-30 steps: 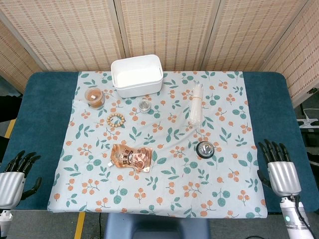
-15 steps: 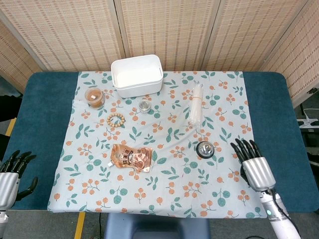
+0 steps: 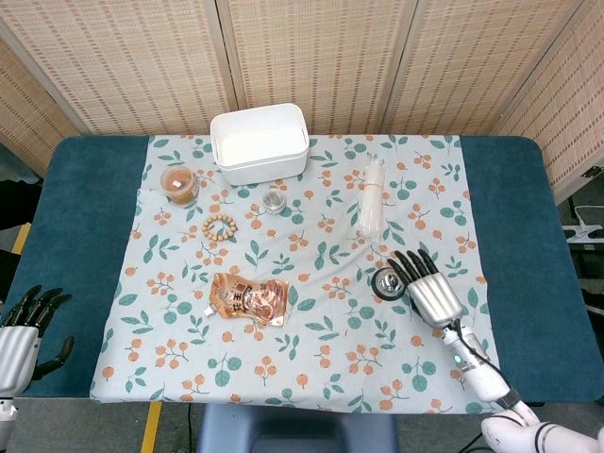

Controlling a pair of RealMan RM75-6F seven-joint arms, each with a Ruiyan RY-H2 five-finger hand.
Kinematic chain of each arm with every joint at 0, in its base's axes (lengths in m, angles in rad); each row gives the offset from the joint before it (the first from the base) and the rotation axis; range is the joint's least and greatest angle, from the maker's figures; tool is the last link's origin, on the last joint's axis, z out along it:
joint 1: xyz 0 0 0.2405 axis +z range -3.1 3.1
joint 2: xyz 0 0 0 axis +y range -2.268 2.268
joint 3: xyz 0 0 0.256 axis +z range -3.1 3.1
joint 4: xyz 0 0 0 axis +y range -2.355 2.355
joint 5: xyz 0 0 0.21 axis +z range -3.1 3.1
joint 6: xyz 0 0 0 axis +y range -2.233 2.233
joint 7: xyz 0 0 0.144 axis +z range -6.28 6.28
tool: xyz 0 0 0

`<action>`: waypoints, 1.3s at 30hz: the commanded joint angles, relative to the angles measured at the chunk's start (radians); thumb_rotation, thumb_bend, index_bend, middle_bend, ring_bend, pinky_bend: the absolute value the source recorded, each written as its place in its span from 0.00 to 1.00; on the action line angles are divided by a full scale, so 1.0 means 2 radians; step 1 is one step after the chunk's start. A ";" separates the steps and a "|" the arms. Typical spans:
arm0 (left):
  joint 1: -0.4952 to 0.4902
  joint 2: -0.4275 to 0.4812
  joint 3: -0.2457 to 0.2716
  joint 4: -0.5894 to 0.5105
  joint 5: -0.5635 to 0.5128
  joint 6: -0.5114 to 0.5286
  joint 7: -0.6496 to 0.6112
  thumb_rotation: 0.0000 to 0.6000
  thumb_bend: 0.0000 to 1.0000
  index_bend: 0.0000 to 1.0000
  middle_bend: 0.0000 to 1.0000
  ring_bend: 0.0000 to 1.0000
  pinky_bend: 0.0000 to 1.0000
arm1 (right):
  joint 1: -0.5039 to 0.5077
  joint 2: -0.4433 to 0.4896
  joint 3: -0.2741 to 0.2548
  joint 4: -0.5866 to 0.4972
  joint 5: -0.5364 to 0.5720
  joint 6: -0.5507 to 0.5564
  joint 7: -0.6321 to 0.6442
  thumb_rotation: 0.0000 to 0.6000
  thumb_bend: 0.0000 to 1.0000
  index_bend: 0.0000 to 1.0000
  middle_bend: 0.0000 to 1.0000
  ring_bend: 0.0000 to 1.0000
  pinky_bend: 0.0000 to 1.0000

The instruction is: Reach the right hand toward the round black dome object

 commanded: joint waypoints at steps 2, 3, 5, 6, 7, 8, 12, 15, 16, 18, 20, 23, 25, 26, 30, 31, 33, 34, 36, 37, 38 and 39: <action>0.000 0.001 0.001 -0.001 0.001 0.000 -0.001 1.00 0.39 0.20 0.15 0.06 0.21 | 0.023 -0.034 -0.004 0.047 -0.001 -0.026 0.024 1.00 1.00 0.00 0.00 0.00 0.01; 0.000 0.001 0.001 -0.001 0.001 0.000 -0.002 1.00 0.39 0.20 0.15 0.06 0.21 | 0.025 -0.039 -0.007 0.056 -0.002 -0.029 0.030 1.00 1.00 0.00 0.00 0.00 0.01; 0.000 0.001 0.000 0.000 0.001 0.001 -0.003 1.00 0.39 0.20 0.15 0.06 0.21 | 0.028 -0.050 -0.014 0.078 -0.002 -0.038 0.046 1.00 1.00 0.00 0.00 0.00 0.01; 0.000 0.002 0.000 0.000 0.001 0.001 -0.004 1.00 0.39 0.20 0.15 0.06 0.21 | 0.029 -0.054 -0.017 0.088 -0.002 -0.042 0.055 1.00 1.00 0.00 0.00 0.00 0.01; 0.001 0.002 0.000 0.000 0.001 0.001 -0.005 1.00 0.39 0.20 0.15 0.06 0.21 | 0.030 -0.059 -0.019 0.097 -0.002 -0.044 0.063 1.00 1.00 0.00 0.00 0.00 0.01; 0.001 0.002 0.000 0.000 0.001 0.002 -0.007 1.00 0.39 0.20 0.15 0.06 0.21 | 0.031 -0.065 -0.022 0.109 -0.001 -0.047 0.074 1.00 1.00 0.00 0.00 0.00 0.01; 0.001 0.003 -0.001 0.001 -0.001 0.002 -0.011 1.00 0.39 0.20 0.15 0.06 0.21 | 0.033 -0.079 -0.030 0.142 -0.006 -0.047 0.098 1.00 1.00 0.00 0.00 0.00 0.01; 0.001 0.004 -0.001 0.001 -0.001 0.001 -0.013 1.00 0.39 0.20 0.15 0.06 0.21 | 0.034 -0.084 -0.032 0.154 -0.009 -0.040 0.107 1.00 1.00 0.00 0.00 0.00 0.01; 0.001 0.004 -0.001 0.002 -0.001 0.001 -0.014 1.00 0.39 0.20 0.15 0.06 0.21 | 0.034 -0.084 -0.033 0.154 -0.010 -0.040 0.107 1.00 1.00 0.00 0.00 0.00 0.01; 0.001 0.004 -0.001 0.002 -0.001 0.001 -0.014 1.00 0.39 0.20 0.15 0.06 0.21 | 0.034 -0.084 -0.033 0.156 -0.010 -0.038 0.109 1.00 1.00 0.00 0.00 0.00 0.01; 0.001 0.004 -0.001 0.002 -0.001 0.001 -0.014 1.00 0.39 0.20 0.15 0.06 0.21 | 0.033 -0.081 -0.032 0.153 -0.014 -0.022 0.113 1.00 1.00 0.00 0.00 0.00 0.01; 0.001 0.004 -0.001 0.001 -0.001 0.001 -0.013 1.00 0.39 0.20 0.15 0.06 0.21 | 0.015 -0.048 -0.032 0.104 -0.035 0.056 0.095 1.00 1.00 0.00 0.00 0.00 0.01; 0.001 0.003 -0.001 0.001 -0.001 0.001 -0.012 1.00 0.39 0.20 0.15 0.06 0.21 | 0.004 -0.024 -0.033 0.065 -0.038 0.082 0.078 1.00 1.00 0.00 0.00 0.00 0.01; 0.001 0.003 -0.001 0.001 -0.001 0.001 -0.011 1.00 0.39 0.20 0.15 0.06 0.21 | -0.005 -0.009 -0.032 0.038 -0.040 0.100 0.063 1.00 1.00 0.00 0.00 0.00 0.01; 0.001 0.003 0.000 0.000 0.001 0.000 -0.008 1.00 0.39 0.20 0.15 0.06 0.21 | -0.038 0.043 -0.034 -0.037 -0.033 0.141 0.012 1.00 1.00 0.00 0.00 0.00 0.01; 0.001 0.003 0.001 -0.001 0.002 0.000 -0.007 1.00 0.39 0.20 0.15 0.06 0.21 | -0.050 0.061 -0.038 -0.060 -0.025 0.144 0.000 1.00 1.00 0.00 0.00 0.00 0.01; 0.001 0.003 0.001 -0.001 0.003 0.002 -0.006 1.00 0.39 0.20 0.15 0.06 0.21 | -0.067 0.091 -0.045 -0.097 -0.005 0.138 -0.016 1.00 1.00 0.00 0.00 0.00 0.01; 0.001 0.002 0.001 -0.001 0.004 0.002 -0.004 1.00 0.39 0.20 0.15 0.06 0.21 | -0.076 0.107 -0.049 -0.117 0.007 0.134 -0.024 1.00 1.00 0.00 0.00 0.00 0.01; 0.002 0.002 0.001 -0.001 0.004 0.003 -0.001 1.00 0.39 0.20 0.15 0.06 0.21 | -0.094 0.134 -0.051 -0.147 0.031 0.135 -0.049 1.00 1.00 0.00 0.00 0.00 0.01; 0.002 0.001 0.002 -0.002 0.004 0.002 0.000 1.00 0.39 0.20 0.15 0.06 0.21 | -0.101 0.138 -0.050 -0.148 0.034 0.144 -0.059 1.00 1.00 0.00 0.00 0.00 0.01; 0.002 0.001 0.002 -0.002 0.005 0.002 0.002 1.00 0.39 0.20 0.15 0.06 0.21 | -0.108 0.137 -0.048 -0.141 0.032 0.158 -0.063 1.00 1.00 0.00 0.00 0.00 0.01; 0.001 0.000 0.002 -0.002 0.005 0.002 0.004 1.00 0.39 0.20 0.15 0.06 0.21 | -0.113 0.136 -0.047 -0.137 0.032 0.166 -0.058 1.00 1.00 0.00 0.00 0.00 0.01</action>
